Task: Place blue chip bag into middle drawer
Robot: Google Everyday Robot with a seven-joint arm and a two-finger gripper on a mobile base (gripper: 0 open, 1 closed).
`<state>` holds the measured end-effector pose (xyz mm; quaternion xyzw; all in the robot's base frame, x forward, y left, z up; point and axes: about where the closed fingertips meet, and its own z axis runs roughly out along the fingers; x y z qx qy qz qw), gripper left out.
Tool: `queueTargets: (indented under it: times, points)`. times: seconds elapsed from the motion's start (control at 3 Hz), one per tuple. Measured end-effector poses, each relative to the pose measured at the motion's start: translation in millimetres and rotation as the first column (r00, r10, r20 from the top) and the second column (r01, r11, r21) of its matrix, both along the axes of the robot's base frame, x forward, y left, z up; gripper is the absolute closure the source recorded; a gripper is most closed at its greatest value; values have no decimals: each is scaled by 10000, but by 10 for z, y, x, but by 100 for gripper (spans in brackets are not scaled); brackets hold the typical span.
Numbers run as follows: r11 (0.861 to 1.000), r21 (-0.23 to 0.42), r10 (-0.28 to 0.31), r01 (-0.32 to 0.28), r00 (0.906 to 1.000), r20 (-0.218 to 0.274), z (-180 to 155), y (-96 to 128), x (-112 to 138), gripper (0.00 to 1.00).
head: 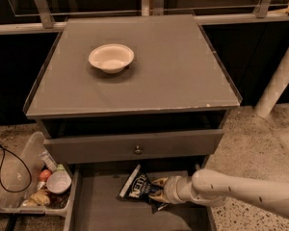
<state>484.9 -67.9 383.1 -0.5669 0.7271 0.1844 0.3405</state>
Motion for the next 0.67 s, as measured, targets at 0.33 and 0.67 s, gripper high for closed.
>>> queueTargets:
  times: [0.33,0.67]
  points:
    - [10000,0,0,0,10000,0,0,0,0,57]
    - [10000,1,1,-1,10000,-1,0,1,0,33]
